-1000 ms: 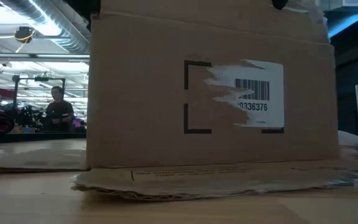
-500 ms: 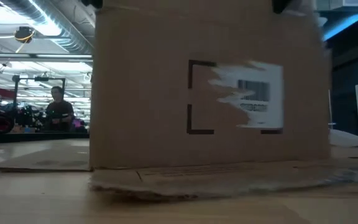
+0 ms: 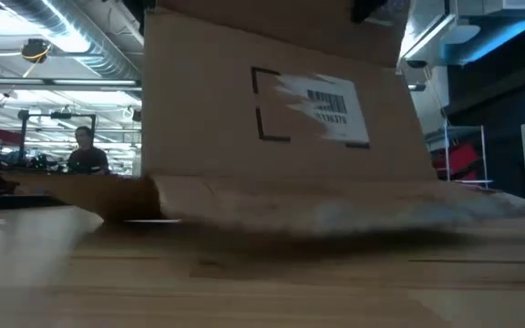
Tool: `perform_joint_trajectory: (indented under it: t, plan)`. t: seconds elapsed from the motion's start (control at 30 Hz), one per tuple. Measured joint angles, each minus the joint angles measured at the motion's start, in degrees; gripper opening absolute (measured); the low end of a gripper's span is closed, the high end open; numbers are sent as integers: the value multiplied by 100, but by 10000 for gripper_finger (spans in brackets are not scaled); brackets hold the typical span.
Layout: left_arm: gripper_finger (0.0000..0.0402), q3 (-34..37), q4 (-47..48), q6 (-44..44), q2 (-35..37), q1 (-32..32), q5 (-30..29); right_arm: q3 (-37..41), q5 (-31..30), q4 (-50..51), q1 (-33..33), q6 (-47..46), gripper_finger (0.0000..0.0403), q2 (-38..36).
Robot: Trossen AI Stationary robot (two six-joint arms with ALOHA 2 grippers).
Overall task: Unpack boxes
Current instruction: Break down the cardboard box using a cutter until it is fully flat
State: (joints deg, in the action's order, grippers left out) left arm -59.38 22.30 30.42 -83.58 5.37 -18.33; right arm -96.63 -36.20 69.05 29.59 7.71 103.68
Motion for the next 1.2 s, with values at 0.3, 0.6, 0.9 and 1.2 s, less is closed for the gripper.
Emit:
perform_joint_trajectory:
  t: [0.3,0.6,0.9,1.2]
  plan:
    - [0,18,648,-389,631,-529,254,1,474,-19,-56,-389,3,2]
    - [0,18,1082,-354,1121,-617,119,-1,498,-41,-51,-1075,74,-404]
    - [0,18,1020,346,1123,-392,-63,-1,-1376,-395,-148,-1801,166,-1015]
    - [0,18,774,1077,1123,120,-416,-8,433,-2016,-1949,-2738,170,-1135]
